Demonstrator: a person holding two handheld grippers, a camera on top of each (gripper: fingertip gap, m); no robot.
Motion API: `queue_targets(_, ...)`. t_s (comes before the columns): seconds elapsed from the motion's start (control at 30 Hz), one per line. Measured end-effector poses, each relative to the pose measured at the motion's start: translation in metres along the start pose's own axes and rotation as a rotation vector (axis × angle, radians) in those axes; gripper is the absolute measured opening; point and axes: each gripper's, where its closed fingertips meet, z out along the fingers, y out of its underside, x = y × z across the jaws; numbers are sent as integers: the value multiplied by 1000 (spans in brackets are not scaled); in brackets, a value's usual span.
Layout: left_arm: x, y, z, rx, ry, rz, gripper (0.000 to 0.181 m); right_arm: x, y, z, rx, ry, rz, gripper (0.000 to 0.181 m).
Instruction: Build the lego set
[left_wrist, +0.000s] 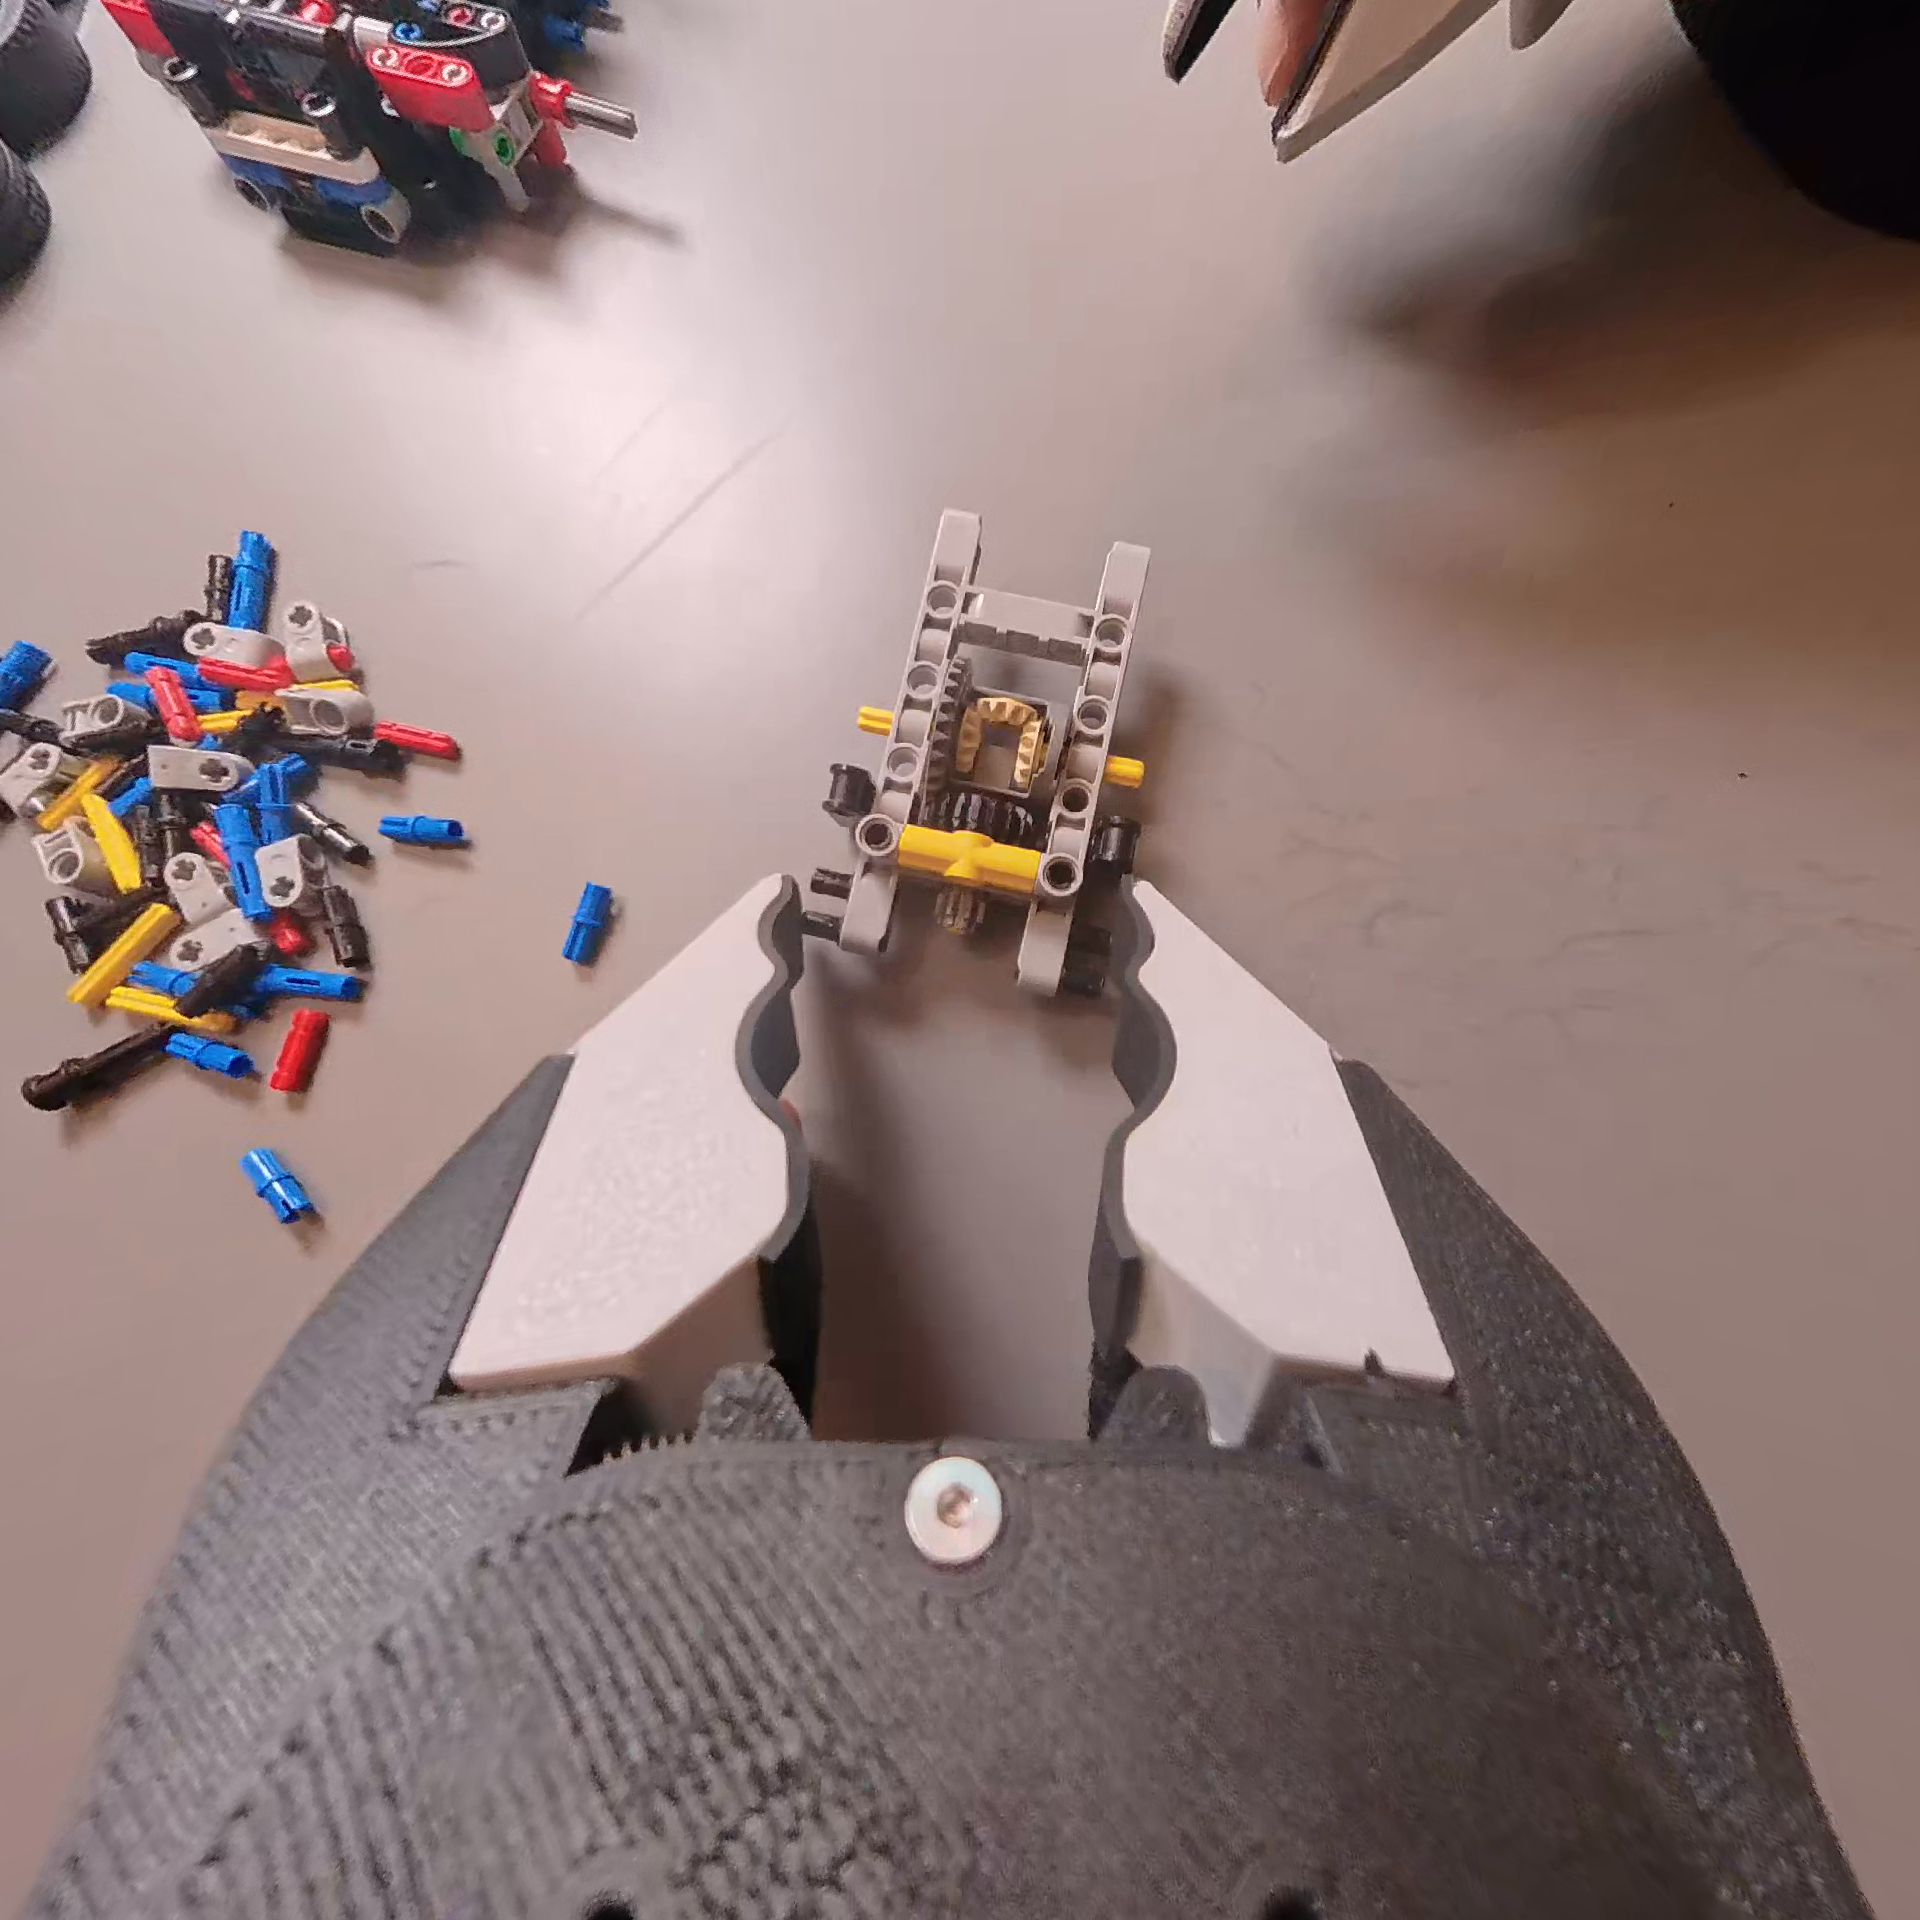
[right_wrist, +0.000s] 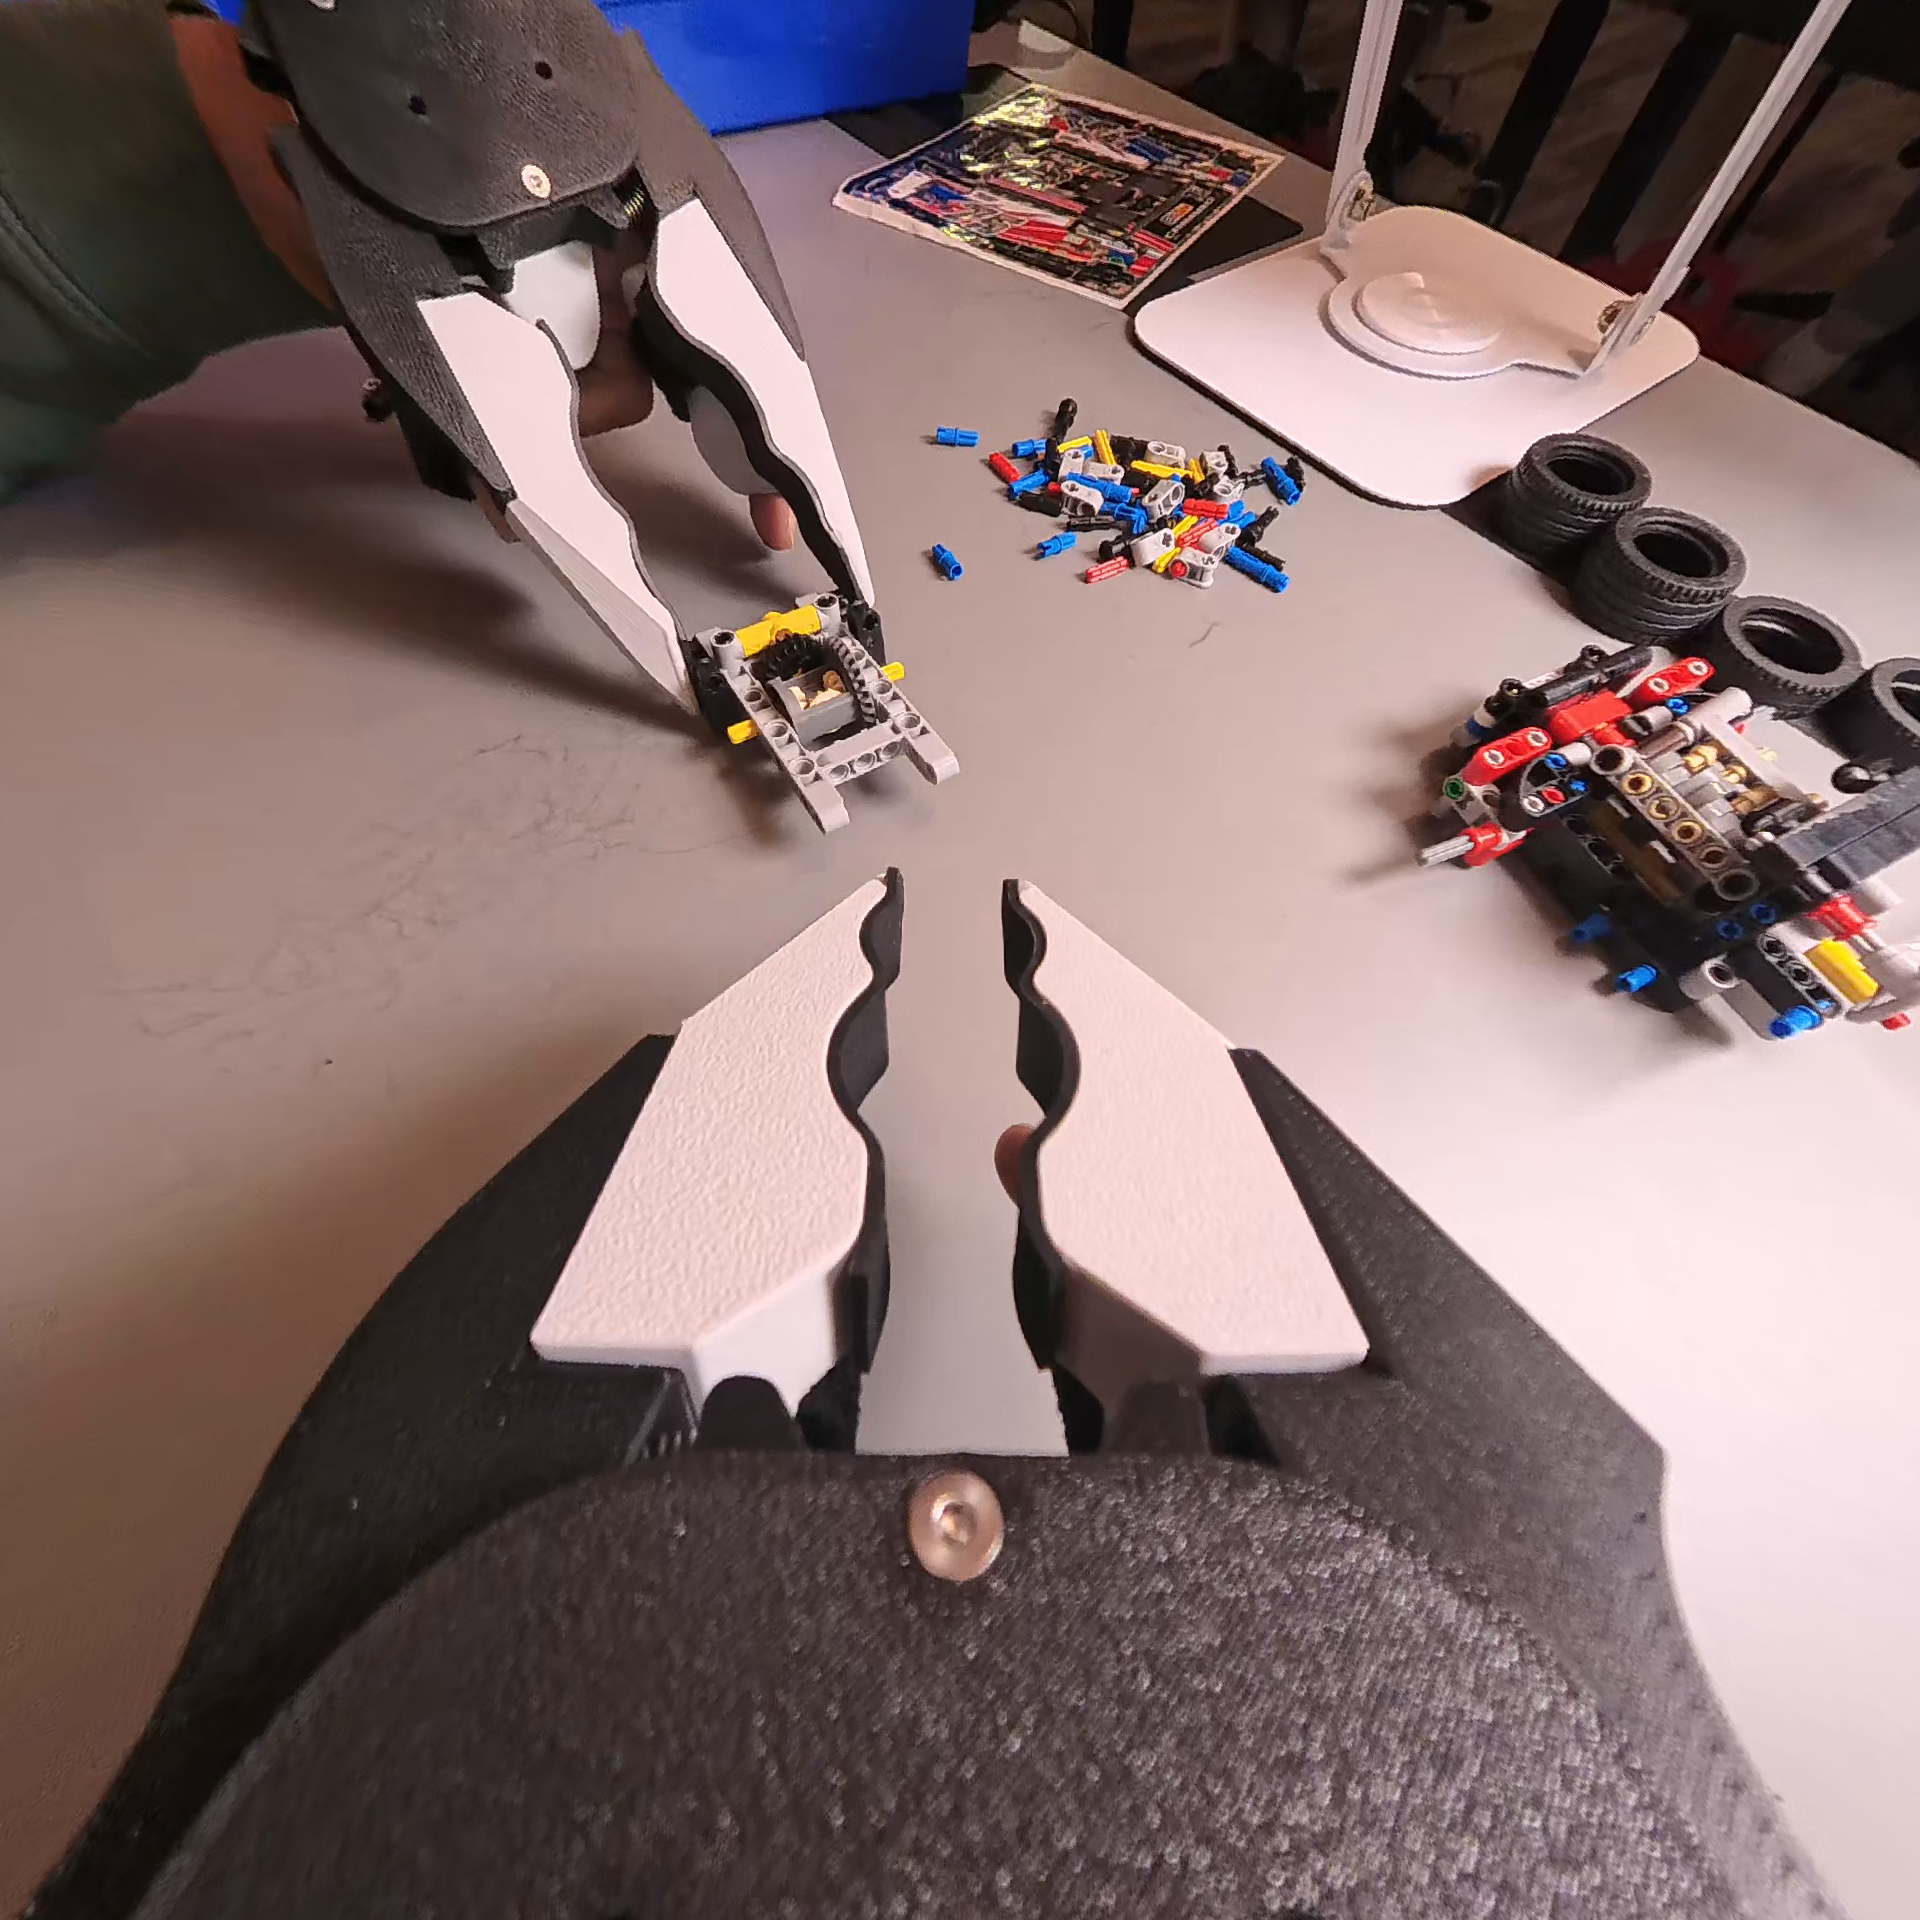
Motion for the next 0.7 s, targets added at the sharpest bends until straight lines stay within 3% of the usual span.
queue_targets(0.33, -4, -4, -14, 54, -18, -7, 65, 1, 1, 3, -3, 5, 6, 19)
queue_targets(0.43, -7, -17, -28, 120, -64, -2, 65, 6, -9, 2, 38, 33, -2, 19)
queue_targets(0.57, -21, -55, -59, 335, -222, -22, 64, 25, -50, 2, 147, 115, -64, 18)
queue_targets(0.7, -37, -86, -104, 593, -456, -106, 57, 60, -119, 7, 290, 224, -154, 18)
